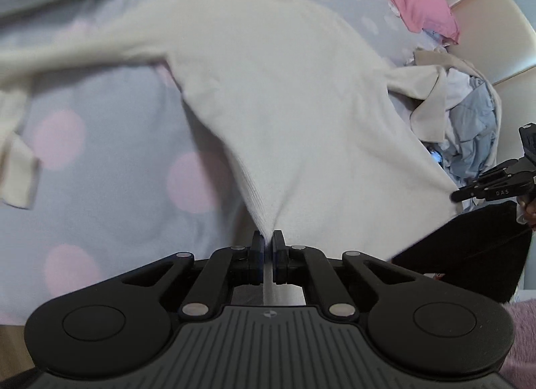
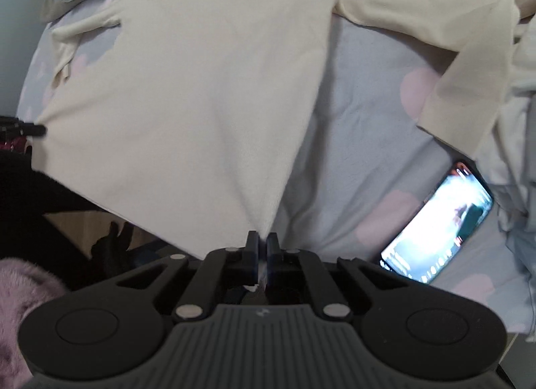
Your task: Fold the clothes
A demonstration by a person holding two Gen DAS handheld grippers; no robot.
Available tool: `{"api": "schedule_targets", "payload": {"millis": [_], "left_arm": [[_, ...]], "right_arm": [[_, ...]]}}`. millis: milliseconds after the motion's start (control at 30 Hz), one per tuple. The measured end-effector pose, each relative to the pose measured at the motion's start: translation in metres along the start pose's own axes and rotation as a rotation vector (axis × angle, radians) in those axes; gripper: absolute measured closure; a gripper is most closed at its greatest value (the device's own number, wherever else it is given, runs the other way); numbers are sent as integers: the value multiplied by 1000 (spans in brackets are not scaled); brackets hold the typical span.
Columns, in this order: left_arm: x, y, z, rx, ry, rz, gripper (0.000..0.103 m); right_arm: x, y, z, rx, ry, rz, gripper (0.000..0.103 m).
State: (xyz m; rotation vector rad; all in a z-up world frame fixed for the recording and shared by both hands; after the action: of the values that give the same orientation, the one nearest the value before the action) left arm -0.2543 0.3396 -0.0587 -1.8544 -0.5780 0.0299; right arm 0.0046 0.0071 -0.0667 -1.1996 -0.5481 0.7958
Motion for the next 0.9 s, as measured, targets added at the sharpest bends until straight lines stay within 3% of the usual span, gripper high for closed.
{"api": "schedule_targets", "payload": {"millis": [133, 400, 500, 600, 633, 700, 767, 900], "left_arm": [[-5, 10, 4, 43, 8, 98, 101], [-19, 80, 11, 132, 52, 309, 101], [-22, 101, 18, 146, 24, 347, 101], [-23, 109, 23, 126, -8, 376, 100], [-24, 111, 24, 119, -12, 388, 98], [-21, 108, 22, 102, -16, 381, 89], [-15, 99, 20, 82, -18, 333, 82], [3, 75, 17, 51, -10, 205, 80]], "right_arm": [[-14, 26, 3, -8, -41, 83, 98], [-12, 111, 21, -104, -135, 189, 98], [-11, 125, 22, -126, -146, 207, 97], [-11, 128, 19, -124, -127, 211, 90], [-10, 125, 17, -116, -113, 200, 87], [-6, 114, 13, -92, -84, 156, 65], [0, 95, 8, -71, -67, 89, 65], [16, 47, -14, -84, -9, -95, 65]]}}
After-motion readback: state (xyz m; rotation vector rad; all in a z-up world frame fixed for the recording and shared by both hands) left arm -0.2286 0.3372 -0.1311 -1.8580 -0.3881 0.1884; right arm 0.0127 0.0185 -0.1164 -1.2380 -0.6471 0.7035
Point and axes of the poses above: each gripper's, at about its wrist camera, not at the fingertips, and y roughly the way its jaws point, z to its left, x to its top, the point moved 2 cm from there along y, roughly the way its jaws point, and after that the axes turned 9 degrees about y, right-handed, at the moved point
